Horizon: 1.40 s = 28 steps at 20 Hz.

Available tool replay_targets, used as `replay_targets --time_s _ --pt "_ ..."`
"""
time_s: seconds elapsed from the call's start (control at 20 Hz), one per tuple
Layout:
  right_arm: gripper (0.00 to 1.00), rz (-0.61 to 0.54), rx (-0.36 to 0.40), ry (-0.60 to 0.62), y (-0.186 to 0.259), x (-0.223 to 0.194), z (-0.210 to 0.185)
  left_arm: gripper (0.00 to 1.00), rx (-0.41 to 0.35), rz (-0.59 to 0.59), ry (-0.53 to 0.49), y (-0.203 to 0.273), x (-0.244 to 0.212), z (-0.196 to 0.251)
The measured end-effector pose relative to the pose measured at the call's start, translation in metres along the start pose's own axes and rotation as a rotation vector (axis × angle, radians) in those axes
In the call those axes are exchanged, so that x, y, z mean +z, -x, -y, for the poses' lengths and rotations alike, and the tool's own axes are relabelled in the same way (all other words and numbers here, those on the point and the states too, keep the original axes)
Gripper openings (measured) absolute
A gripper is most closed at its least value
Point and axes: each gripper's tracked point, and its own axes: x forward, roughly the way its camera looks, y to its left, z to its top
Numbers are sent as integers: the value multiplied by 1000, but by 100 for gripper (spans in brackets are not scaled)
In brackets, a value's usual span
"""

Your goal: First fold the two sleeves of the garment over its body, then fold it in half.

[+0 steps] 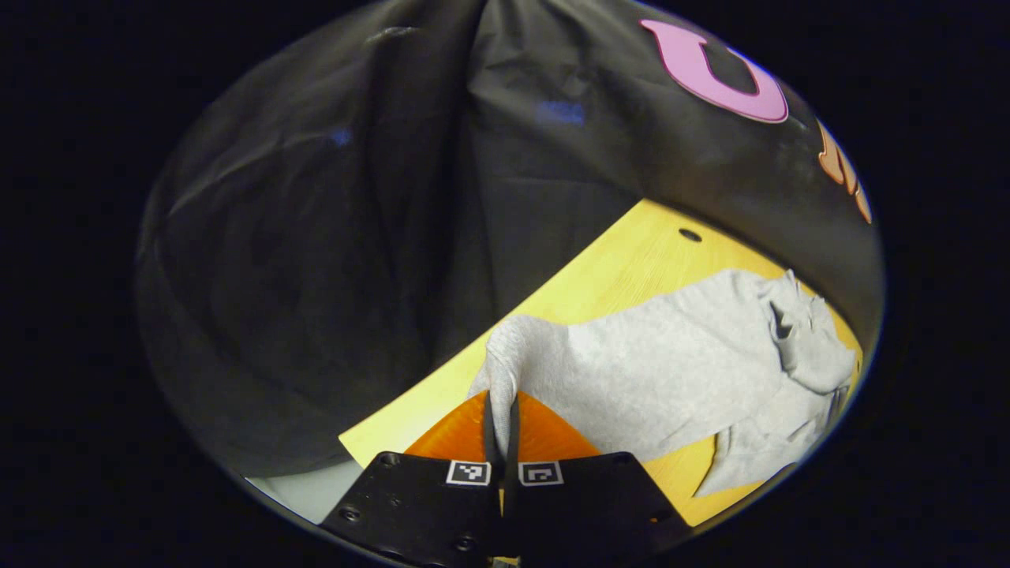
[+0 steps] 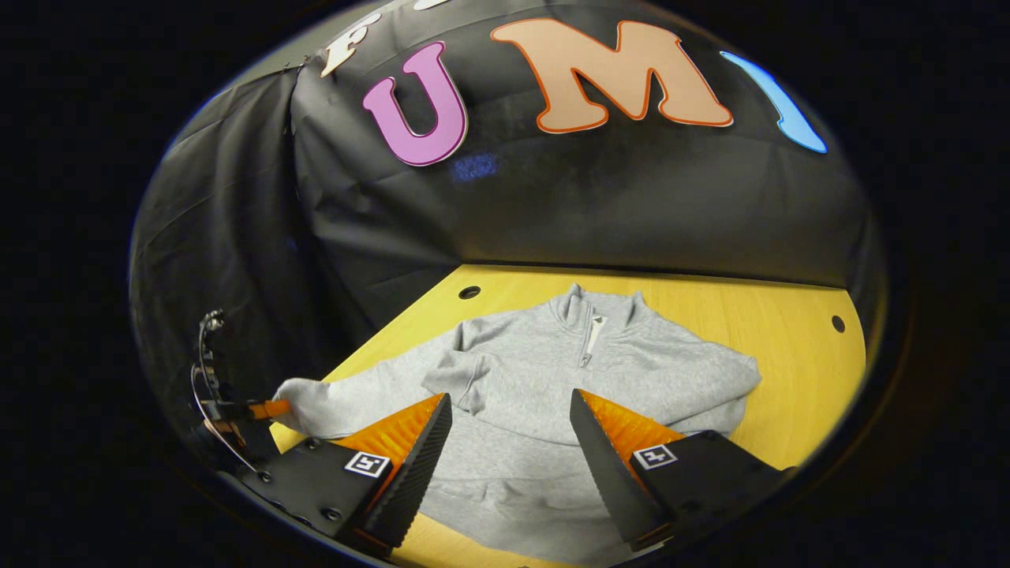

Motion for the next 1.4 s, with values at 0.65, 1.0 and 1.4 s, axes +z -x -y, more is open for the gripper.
replay_targets --time_s 0.65,1.0,1.4 --pt "96 24 -82 -46 47 -13 34 0 -225 221 -96 35 143 128" --pt "96 34 -128 -70 77 -27 58 0 -381 315 -191 61 181 231" --pt "96 58 -205 -100 118 -38 94 0 -618 323 -276 113 166 371"
